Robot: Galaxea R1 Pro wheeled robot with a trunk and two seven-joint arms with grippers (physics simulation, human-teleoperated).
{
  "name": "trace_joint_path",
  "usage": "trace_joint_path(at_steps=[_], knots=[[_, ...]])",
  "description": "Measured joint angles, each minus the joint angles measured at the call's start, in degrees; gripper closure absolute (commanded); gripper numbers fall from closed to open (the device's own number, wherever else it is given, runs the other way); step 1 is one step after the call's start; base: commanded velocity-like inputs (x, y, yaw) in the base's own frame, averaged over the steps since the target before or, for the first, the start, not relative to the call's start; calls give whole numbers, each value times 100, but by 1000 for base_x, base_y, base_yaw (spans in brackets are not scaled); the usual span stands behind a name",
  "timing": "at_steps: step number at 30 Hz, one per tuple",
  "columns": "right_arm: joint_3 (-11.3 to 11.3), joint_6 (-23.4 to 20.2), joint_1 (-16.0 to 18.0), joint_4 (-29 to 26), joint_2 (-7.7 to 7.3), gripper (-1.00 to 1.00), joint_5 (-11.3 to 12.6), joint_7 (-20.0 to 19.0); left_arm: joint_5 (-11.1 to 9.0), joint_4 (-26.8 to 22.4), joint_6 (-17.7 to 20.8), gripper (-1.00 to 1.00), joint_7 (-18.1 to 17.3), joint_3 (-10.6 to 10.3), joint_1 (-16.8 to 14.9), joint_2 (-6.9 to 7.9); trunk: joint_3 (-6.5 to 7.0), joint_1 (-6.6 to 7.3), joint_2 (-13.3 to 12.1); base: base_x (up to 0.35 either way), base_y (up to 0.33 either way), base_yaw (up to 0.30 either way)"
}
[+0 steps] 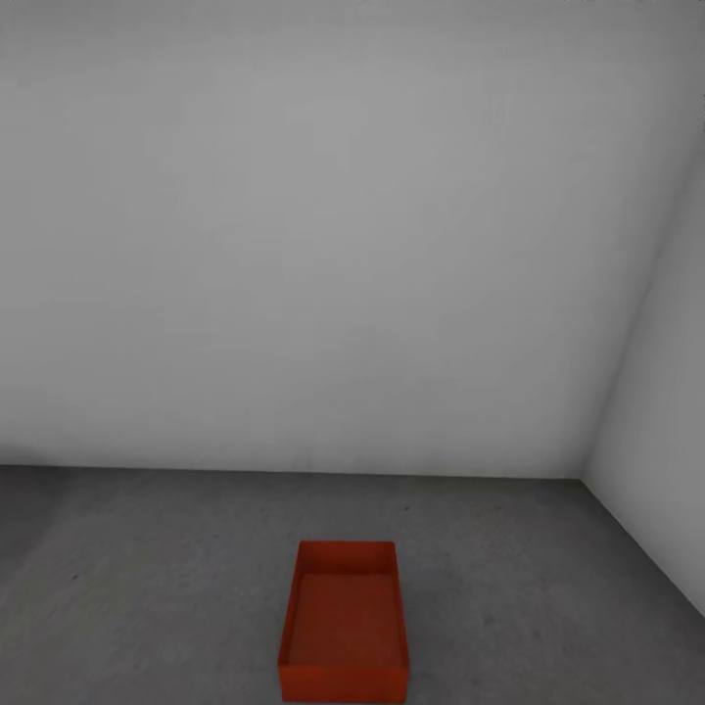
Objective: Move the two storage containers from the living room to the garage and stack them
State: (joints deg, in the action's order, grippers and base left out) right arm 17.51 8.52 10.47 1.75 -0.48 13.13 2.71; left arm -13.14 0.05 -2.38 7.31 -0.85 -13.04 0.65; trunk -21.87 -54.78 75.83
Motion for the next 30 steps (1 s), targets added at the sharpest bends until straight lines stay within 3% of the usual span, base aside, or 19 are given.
trace_joint_path(at_steps=[22,30], knots=[[19,-31,0,-2,-13,-100,-24,37,-1,0,-6,-100,61,0,-1,6,5,0,0,0,0,0],[20,-52,-1,-1,9,-100,-7,10,0,2,-7,-100,62,1,-1,6,15,0,0,0,0,-162]])
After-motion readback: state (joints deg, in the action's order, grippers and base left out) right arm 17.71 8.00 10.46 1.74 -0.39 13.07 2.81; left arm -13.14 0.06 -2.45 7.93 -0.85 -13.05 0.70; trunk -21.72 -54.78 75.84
